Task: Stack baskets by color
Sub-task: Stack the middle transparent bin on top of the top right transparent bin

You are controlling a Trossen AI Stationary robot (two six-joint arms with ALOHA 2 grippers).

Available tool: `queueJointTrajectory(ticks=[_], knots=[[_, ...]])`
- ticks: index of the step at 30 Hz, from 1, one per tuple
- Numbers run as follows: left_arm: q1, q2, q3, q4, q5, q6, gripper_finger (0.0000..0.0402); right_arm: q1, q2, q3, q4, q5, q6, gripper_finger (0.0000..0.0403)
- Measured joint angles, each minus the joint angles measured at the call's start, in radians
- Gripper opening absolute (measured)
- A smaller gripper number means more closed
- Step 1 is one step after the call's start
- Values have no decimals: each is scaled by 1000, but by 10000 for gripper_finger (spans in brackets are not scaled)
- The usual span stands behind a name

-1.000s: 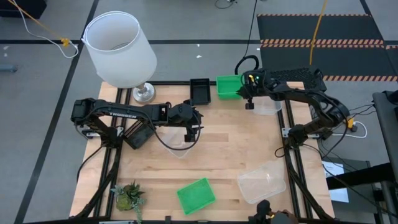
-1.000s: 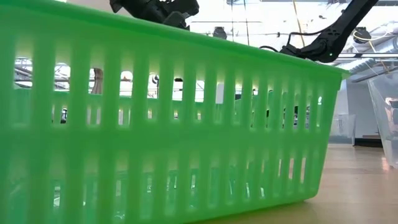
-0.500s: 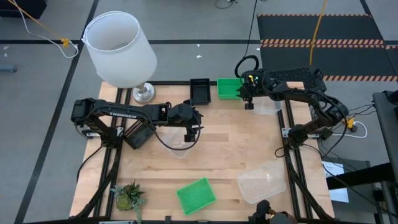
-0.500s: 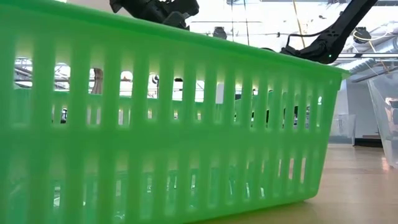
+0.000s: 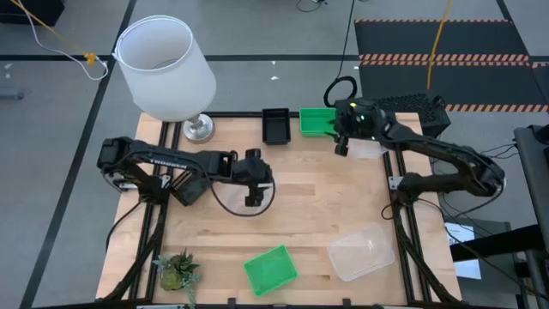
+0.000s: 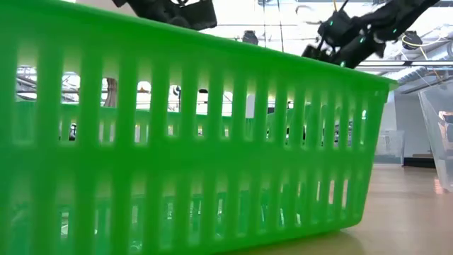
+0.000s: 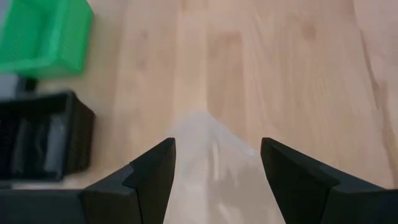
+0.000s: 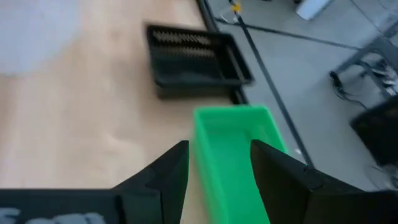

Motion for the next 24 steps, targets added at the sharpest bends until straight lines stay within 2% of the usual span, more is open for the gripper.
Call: queueJointTrajectory(ticks=[7, 12, 16, 24], knots=[[-93, 0, 0, -213, -6, -89, 239, 184, -98, 0, -80, -1, 160, 165], [-169, 0, 0, -320, -6, -134, 239, 300, -117, -1, -85, -1, 151, 165], [-229, -10, -1, -322, 17, -163, 239, 345, -117, -1, -58, 0, 147, 165], [-320, -9, -1, -327, 45, -175, 239, 359, -117, -1, -36, 0, 143, 165]])
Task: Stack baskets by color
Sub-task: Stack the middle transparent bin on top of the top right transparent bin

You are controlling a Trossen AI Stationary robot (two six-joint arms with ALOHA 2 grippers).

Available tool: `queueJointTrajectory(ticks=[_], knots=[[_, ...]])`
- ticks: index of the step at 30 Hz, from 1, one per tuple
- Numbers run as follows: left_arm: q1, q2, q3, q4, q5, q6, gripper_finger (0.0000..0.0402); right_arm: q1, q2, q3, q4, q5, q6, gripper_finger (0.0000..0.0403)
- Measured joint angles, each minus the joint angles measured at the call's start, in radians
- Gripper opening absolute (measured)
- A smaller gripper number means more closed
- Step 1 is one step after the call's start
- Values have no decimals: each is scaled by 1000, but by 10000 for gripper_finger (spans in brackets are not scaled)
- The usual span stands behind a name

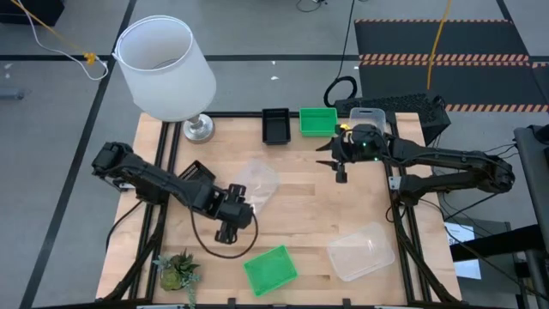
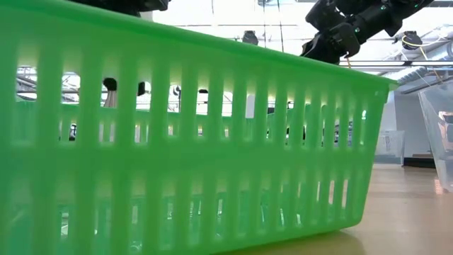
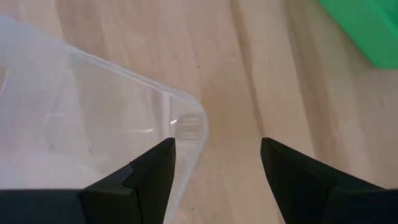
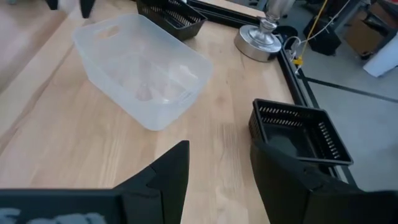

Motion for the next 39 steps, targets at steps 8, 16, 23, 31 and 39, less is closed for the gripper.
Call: queueJointTrajectory(ticks=[8, 16, 23, 31, 39], knots=[[9, 3, -91, 55, -14, -3, 205, 0, 0, 0, 0, 0, -1, 165], [51, 3, -201, 198, -20, 150, 82, 1, 0, 0, 12, 0, 2, 165], [97, 3, -191, 245, -17, 362, 11, 71, 15, 0, 87, 2, 13, 165], [173, 3, -118, 249, -16, 521, 6, 229, 112, 1, 266, 81, -41, 165], [214, 3, -45, 247, -3, 681, 6, 291, 283, 125, 242, 81, -52, 165]])
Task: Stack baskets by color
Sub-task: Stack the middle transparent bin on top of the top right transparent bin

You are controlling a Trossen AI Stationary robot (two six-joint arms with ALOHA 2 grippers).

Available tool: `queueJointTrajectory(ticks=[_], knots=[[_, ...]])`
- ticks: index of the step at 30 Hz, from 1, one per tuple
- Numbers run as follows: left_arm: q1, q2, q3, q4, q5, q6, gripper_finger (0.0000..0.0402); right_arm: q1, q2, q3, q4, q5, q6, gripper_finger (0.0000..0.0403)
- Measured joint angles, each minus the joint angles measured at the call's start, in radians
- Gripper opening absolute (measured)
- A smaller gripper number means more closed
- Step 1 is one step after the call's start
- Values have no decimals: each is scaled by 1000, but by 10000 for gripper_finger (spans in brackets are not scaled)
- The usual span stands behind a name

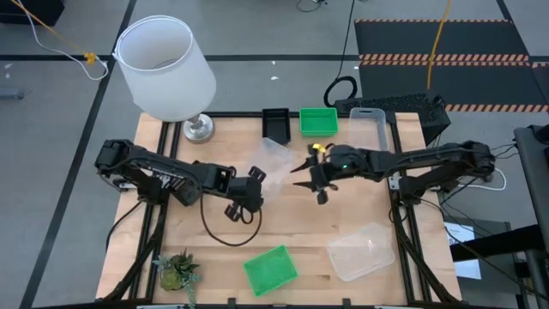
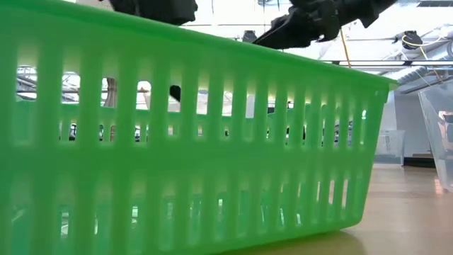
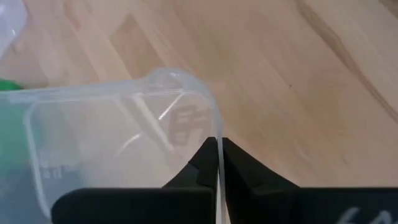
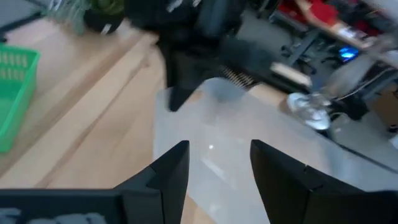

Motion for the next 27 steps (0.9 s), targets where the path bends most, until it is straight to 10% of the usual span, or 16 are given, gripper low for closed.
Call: queueJointTrajectory(ticks=[15, 27], knots=[[20, 0, 15, 1, 37, 93, 12, 23, 210, 119, -86, 1, -69, 164], [17, 0, -3, -1, -18, 214, 10, 23, 144, 119, -191, 51, -78, 164]])
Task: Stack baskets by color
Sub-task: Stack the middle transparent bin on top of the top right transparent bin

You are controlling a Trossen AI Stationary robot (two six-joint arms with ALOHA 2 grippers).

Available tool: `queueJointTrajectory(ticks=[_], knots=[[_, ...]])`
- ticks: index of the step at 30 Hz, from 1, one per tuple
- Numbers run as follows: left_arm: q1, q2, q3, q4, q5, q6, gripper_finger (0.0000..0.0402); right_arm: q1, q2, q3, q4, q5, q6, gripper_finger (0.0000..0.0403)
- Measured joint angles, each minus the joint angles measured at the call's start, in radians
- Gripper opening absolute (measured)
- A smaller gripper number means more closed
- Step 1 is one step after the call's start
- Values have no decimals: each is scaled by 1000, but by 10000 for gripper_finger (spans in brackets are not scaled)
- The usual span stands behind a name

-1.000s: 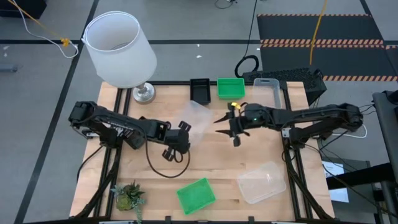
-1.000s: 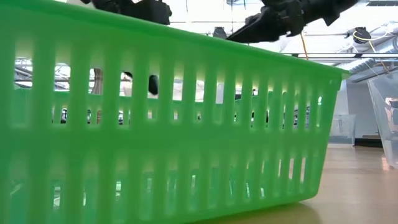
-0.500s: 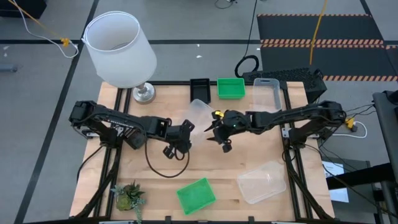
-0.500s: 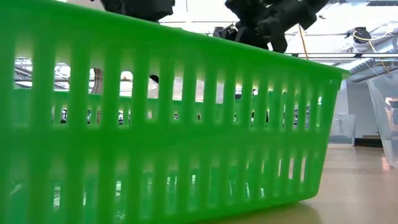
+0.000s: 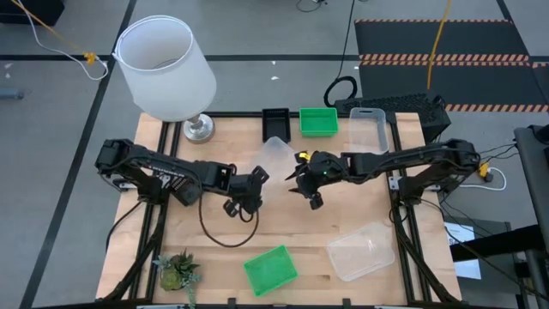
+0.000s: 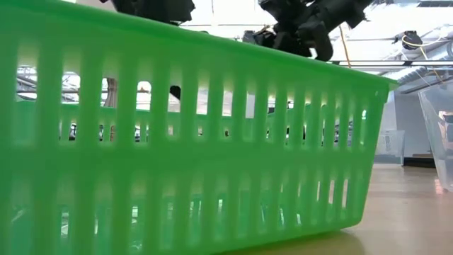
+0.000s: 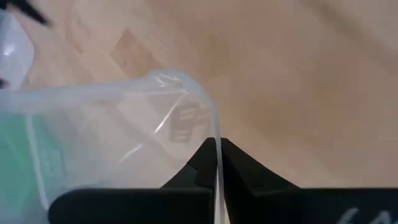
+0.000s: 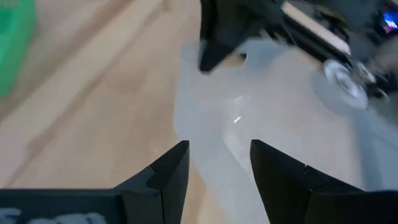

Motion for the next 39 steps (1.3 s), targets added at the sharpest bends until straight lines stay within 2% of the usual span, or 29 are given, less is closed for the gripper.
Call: queueJointTrajectory(ticks=[2, 9, 16, 19, 22, 25, 32, 39], knots=[[0, 0, -8, 1, -29, 43, 6, 0, -26, 0, -56, 39, 7, 164], [0, 0, -33, -5, -33, 176, 13, 22, -86, 0, -179, 121, 1, 164], [-17, 0, -36, -149, -33, 290, 6, 79, -141, 0, -229, 133, -6, 164], [-20, 0, -36, -193, -32, 397, 16, 118, -142, 0, -255, 164, -25, 164], [-23, -5, -36, -216, -32, 512, 14, 165, -116, 0, -269, 268, -100, 164], [-23, -5, -19, -253, -28, 602, 5, 195, -86, 0, -225, 316, -213, 164], [-22, -5, 74, -360, 34, 698, 9, 212, -26, 0, -156, 346, -487, 164], [-24, -7, 111, -426, 75, 713, 15, 212, 31, 0, -118, 364, -608, 160]])
